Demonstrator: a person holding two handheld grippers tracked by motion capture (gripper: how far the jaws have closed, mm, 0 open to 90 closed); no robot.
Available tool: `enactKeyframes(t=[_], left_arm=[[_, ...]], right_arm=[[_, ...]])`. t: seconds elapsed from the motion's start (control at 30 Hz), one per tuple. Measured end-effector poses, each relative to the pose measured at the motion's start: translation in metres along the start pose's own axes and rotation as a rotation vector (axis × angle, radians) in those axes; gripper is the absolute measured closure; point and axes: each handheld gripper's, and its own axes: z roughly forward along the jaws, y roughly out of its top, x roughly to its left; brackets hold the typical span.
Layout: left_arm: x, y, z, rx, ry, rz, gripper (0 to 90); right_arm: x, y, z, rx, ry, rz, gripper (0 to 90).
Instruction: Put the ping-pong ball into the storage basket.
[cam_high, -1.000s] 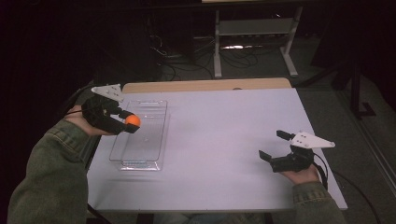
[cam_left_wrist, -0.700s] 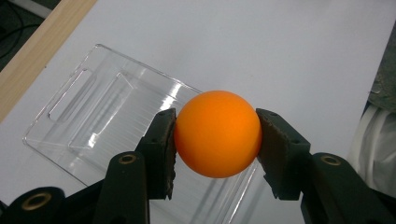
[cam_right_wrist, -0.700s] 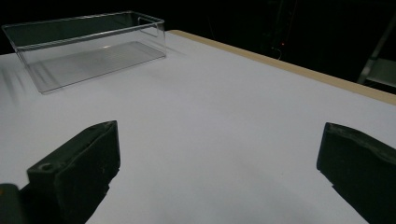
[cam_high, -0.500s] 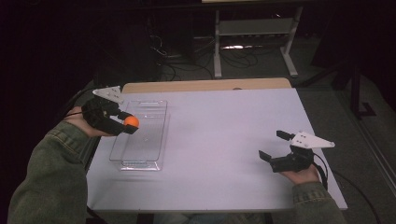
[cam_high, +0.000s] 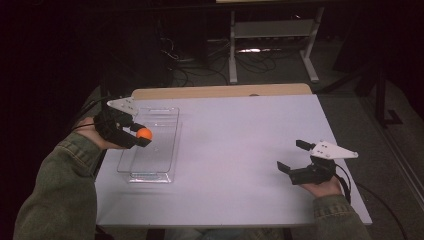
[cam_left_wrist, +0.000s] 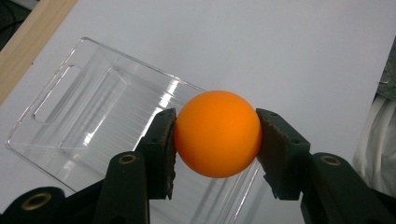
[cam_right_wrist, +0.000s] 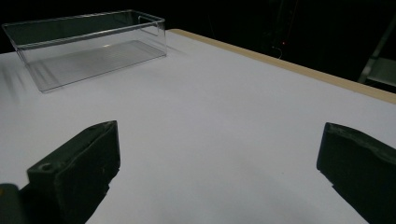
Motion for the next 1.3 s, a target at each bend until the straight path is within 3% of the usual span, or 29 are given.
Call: enactKeyframes(t=[0.8,1.03,1.3], left_arm=[[0.000,-0.003,0.024,0.017,-0.033,-0.005,50.2],[-0.001,-0.001,0.034,0.030,-0.045,0.010,50.2],[-0.002,-0.004,0.049,0.036,-0.071,-0.002,50.2]], right_arm=[[0.000,0.000,0.000,0.006,0.002,0.000,0.0],[0.000,0.000,0.000,0.007,0.003,0.002,0.0],[0.000,-0.001,0.000,0.008,0.005,0.003,0.0]])
